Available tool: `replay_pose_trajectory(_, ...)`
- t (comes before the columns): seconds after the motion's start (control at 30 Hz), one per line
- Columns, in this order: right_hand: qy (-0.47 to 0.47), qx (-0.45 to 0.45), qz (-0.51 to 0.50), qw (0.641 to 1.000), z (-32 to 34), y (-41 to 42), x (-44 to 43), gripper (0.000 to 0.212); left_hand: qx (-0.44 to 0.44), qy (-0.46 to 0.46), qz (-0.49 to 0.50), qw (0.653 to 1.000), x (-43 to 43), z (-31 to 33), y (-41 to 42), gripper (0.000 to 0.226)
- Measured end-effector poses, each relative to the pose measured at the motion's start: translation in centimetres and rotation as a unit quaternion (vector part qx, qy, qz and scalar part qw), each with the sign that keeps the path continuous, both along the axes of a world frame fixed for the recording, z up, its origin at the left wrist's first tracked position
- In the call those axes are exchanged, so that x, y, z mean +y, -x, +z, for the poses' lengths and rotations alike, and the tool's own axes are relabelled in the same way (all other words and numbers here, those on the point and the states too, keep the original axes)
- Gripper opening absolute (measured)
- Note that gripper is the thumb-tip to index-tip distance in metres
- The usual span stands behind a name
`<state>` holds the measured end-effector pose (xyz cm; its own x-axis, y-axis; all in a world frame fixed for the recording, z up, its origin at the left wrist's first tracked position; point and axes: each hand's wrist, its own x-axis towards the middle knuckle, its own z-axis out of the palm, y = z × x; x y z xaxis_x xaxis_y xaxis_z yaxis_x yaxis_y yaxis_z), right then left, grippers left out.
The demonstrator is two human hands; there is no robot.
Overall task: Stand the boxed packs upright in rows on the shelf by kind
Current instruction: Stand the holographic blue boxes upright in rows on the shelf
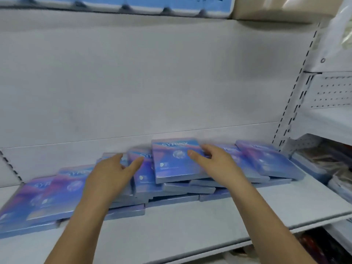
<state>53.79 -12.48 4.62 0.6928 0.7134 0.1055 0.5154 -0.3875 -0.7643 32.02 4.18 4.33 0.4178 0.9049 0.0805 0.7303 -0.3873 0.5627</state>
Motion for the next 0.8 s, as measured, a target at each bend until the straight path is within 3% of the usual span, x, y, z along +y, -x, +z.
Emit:
replay_pose_trajectory(0.13, 0.118, -0.08, 0.02, 0.99, 0.6, -1.0, 2.7, 0.094, 0.054, -0.01, -0.012, 0.998, -0.1, 0.2, -2.0, 0.069)
replay_pose_trajectory(0.23, 0.056, 0.037, 0.08, 0.995, 1.0, -1.9, 3.4, 0.065, -0.006, 0.043, -0.009, 0.999, 0.9, 0.8, -1.5, 0.089)
replay_pose_trajectory(0.3, -0.011, 0.103, 0.102, 0.989, 0.4, -2.8, 3.7, 0.06, -0.083, 0.096, 0.011, 0.992, 1.8, 1.3, 0.1, 0.094)
replay_pose_trajectory(0.33, -0.037, 0.121, 0.096, 0.987, 0.0, -3.3, 3.9, 0.059, -0.118, 0.115, 0.023, 0.986, 2.0, 1.5, 1.1, 0.089)
replay_pose_trajectory(0.47, -0.166, 0.249, 0.085, 0.95, -1.1, -3.7, 4.3, 0.03, -0.245, 0.165, 0.046, 0.954, 2.6, 2.0, 6.1, 0.026)
replay_pose_trajectory(0.53, -0.193, 0.287, 0.093, 0.934, -1.0, -2.9, 4.5, 0.028, -0.303, 0.166, 0.064, 0.936, 2.5, 2.2, 8.6, 0.017)
replay_pose_trajectory(0.67, -0.233, 0.341, 0.158, 0.897, 0.6, 0.9, 5.4, 0.023, -0.382, 0.138, 0.104, 0.908, 2.5, 2.1, 14.2, 0.021)
replay_pose_trajectory(0.8, -0.246, 0.368, 0.23, 0.867, 2.4, 7.6, 7.7, 0.036, -0.435, 0.114, 0.118, 0.885, 3.0, 1.0, 21.7, 0.025)
